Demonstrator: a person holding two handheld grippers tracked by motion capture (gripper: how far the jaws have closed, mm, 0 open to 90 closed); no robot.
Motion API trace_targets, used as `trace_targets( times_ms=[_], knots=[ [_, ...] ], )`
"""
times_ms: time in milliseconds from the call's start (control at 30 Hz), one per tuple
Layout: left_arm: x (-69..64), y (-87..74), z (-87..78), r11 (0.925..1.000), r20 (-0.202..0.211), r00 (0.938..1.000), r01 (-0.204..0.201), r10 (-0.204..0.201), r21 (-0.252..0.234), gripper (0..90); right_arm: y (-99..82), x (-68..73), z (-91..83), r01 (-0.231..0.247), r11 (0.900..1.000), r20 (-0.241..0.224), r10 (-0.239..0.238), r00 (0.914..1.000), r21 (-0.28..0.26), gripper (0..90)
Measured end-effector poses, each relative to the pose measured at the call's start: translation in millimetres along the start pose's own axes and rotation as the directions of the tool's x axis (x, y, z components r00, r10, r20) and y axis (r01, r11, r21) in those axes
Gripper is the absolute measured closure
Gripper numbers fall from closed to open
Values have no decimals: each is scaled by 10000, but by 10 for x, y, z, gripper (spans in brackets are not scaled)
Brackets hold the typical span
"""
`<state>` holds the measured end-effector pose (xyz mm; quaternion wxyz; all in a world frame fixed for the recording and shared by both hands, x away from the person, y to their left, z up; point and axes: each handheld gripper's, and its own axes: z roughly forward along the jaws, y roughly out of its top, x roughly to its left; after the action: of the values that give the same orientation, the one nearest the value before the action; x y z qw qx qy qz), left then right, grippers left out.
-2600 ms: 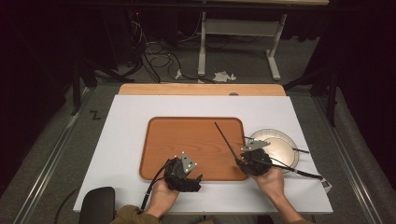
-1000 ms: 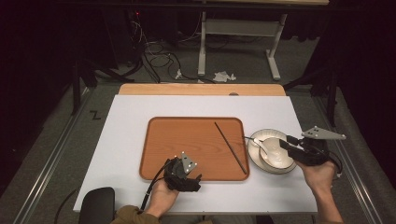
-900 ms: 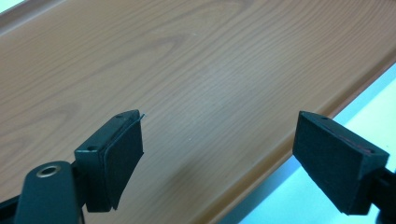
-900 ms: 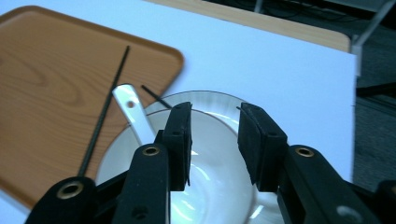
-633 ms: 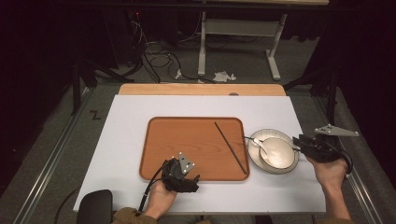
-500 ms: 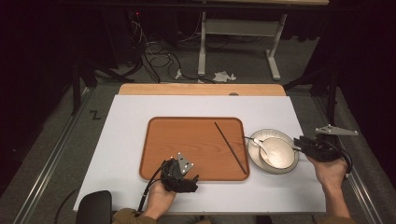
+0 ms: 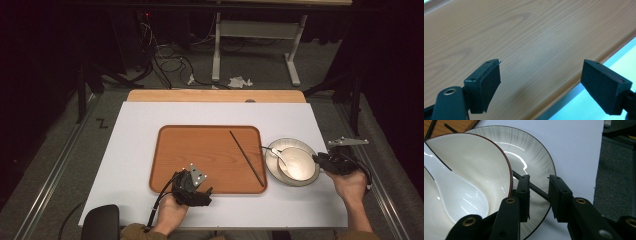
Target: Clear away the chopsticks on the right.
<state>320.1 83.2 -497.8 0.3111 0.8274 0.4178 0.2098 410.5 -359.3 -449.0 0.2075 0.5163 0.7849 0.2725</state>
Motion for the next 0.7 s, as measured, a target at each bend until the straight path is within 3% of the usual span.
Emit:
trace_targets(
  times_ms=[233, 500, 700],
  knots=[
    [8, -9, -1, 9999, -19, 9999, 100, -100, 30, 165, -20, -35, 73, -104, 9996, -163, 108, 9998, 247, 698],
    [23, -28, -21, 9998, -79, 9998, 195, -194, 24, 165, 16, -33, 99, -41, 9996, -196, 47, 9998, 294, 736],
    [-4, -29, 3, 9999, -67, 10000, 66, -66, 124, 165, 14, -48, 102, -20, 9997, -281, 28, 9996, 264, 738]
  ],
)
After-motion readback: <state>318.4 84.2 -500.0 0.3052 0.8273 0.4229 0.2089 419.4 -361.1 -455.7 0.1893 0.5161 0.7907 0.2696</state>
